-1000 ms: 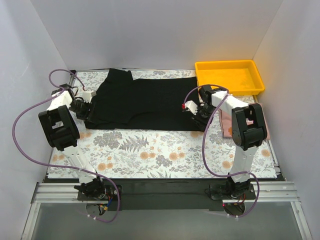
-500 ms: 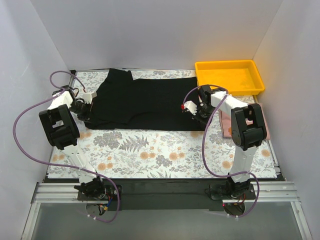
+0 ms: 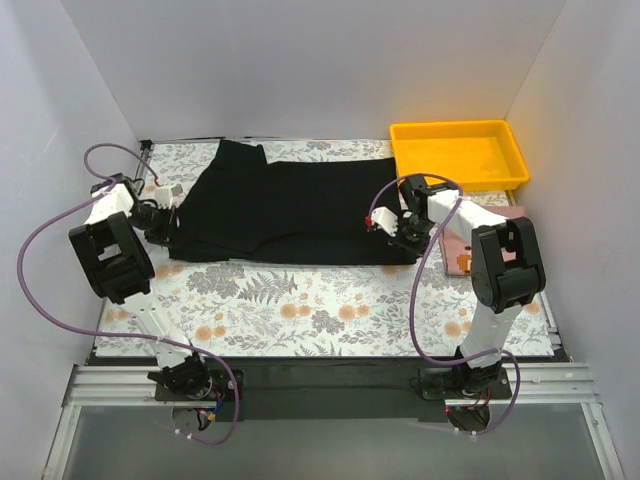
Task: Fold and stack the t-shirts
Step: Fold the tshirt
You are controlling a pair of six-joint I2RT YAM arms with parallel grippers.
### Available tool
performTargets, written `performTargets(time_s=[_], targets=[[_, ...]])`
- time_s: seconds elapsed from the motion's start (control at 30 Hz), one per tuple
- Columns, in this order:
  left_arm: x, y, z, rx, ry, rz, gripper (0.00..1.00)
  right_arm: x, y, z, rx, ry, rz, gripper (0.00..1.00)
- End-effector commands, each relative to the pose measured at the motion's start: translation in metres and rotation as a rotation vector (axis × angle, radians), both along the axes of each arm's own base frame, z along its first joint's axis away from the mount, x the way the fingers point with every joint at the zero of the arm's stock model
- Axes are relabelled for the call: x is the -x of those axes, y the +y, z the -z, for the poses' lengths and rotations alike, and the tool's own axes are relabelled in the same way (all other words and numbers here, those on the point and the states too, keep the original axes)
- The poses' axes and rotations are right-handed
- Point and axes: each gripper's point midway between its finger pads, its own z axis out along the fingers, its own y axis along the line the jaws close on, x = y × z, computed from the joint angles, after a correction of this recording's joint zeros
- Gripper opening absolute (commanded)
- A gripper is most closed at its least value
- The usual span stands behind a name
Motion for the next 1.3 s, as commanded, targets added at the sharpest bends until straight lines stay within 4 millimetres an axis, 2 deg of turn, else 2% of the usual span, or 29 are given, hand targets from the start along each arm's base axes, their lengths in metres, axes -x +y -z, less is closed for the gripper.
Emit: performTargets(time_s=[0.0,0.17,0.23,0.27,0.4,0.57,0.8,0.93,1.0,1.03,1.07,1.1,1.13,1.17,1.2,1.23,1.27], targets=[[-0.002,0.019,-0.025,-0.050,-0.085,-0.006,0.00,0.006,-0.015,-0.007,0.054,-0.033,-0.030,0.01],[0.025,0.012,-0.002,-0.037,-0.022,0.031,0.00,0.020,-0.013,0.002,0.056,0.008,-0.042,0.01],[0.030,0.013,0.002,-0.056,-0.024,0.039,0.00,0.027,-0.012,0.006,0.060,0.026,-0.051,0.01],[0.040,0.011,0.009,-0.058,0.003,0.042,0.00,0.028,-0.012,0.006,0.059,0.028,-0.055,0.01],[0.052,0.009,0.019,-0.068,0.017,0.056,0.00,0.037,-0.011,0.010,0.068,0.049,-0.069,0.01],[0.066,0.011,0.023,-0.085,0.048,0.061,0.00,0.044,-0.015,0.009,0.085,0.050,-0.080,0.01],[0.086,0.014,0.020,-0.102,0.071,0.086,0.00,0.067,-0.024,0.007,0.094,0.086,-0.097,0.01],[0.092,0.011,0.016,-0.112,0.056,0.097,0.00,0.075,-0.020,0.002,0.067,0.093,-0.092,0.01],[0.089,0.005,0.008,-0.077,0.030,0.096,0.18,0.075,-0.013,-0.007,0.041,0.107,-0.084,0.16],[0.086,0.002,0.002,-0.060,0.014,0.095,0.23,0.077,-0.007,-0.012,0.007,0.121,-0.071,0.35],[0.077,-0.003,-0.011,-0.026,-0.039,0.093,0.31,0.078,-0.004,-0.017,-0.006,0.133,-0.064,0.43],[0.072,-0.005,-0.021,-0.012,-0.067,0.093,0.33,0.069,0.003,-0.028,-0.032,0.107,-0.057,0.50],[0.064,-0.006,-0.030,-0.006,-0.107,0.091,0.40,0.064,0.011,-0.035,-0.067,0.100,-0.050,0.50],[0.056,-0.008,-0.048,-0.015,-0.181,0.092,0.43,0.062,0.014,-0.041,-0.082,0.098,-0.029,0.50],[0.044,-0.008,-0.060,-0.023,-0.270,0.099,0.50,0.060,0.017,-0.047,-0.096,0.097,-0.020,0.50],[0.038,-0.011,-0.069,-0.027,-0.326,0.107,0.53,0.051,0.025,-0.057,-0.126,0.075,-0.011,0.50],[0.034,-0.014,-0.077,-0.044,-0.374,0.115,0.55,0.050,0.028,-0.059,-0.136,0.082,0.010,0.50]])
